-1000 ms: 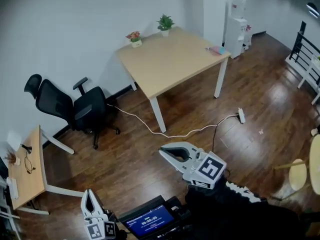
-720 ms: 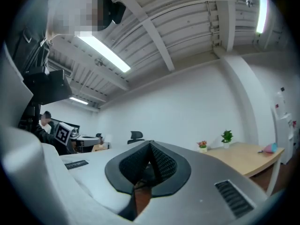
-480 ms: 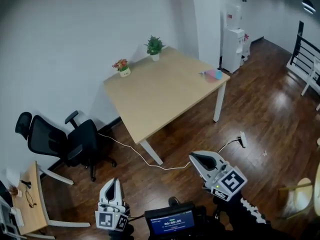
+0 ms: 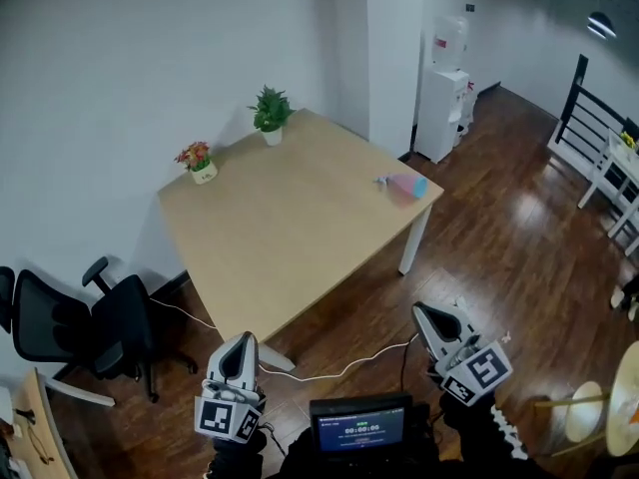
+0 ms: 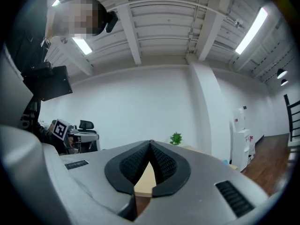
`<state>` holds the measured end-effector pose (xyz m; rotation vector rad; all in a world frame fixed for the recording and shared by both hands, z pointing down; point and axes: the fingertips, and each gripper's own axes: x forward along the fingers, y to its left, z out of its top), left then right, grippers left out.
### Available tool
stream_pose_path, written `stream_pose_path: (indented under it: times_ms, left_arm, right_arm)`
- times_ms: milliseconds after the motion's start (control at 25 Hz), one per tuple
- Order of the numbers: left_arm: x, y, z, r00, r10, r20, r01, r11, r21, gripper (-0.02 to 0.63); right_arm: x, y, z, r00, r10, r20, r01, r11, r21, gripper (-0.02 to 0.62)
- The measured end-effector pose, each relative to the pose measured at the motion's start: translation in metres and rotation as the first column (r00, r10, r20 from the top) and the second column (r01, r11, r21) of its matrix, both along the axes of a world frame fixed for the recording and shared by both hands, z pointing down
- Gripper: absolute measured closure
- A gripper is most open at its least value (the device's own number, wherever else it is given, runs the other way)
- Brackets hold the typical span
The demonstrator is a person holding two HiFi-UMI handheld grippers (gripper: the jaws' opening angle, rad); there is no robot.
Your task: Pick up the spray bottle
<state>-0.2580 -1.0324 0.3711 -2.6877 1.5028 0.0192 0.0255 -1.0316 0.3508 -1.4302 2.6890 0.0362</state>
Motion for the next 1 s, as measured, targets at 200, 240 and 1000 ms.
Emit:
stream_pose_path:
  times_ms: [200,240,1000]
  left_arm:
    - [0.061,-0.168,-0.016,1.0,0.001,-0.029,-0.002,1.0,-0.009,0.6]
    - [0.078,-0.195,-0.016,1.0,-0.002,-0.024,0.002,1.0,-0.006,0.6]
    - [0.439,-0.59,-0.065,0.993,0.115,-0.037,-0.115,0.993,0.014,0.6]
  right_arm:
    - [0.078,-0.162,-0.013,0.999,0.042,-0.015,-0.042,0.999,0.004,0.594]
    - [0.097,-0.189,-0.014,0.999,0.041,-0.013,-0.041,0.999,0.008,0.594]
    - [0.396,-0.624,-0.031,0.989,-0.141,-0.047,0.141,0.99,-0.009,0.594]
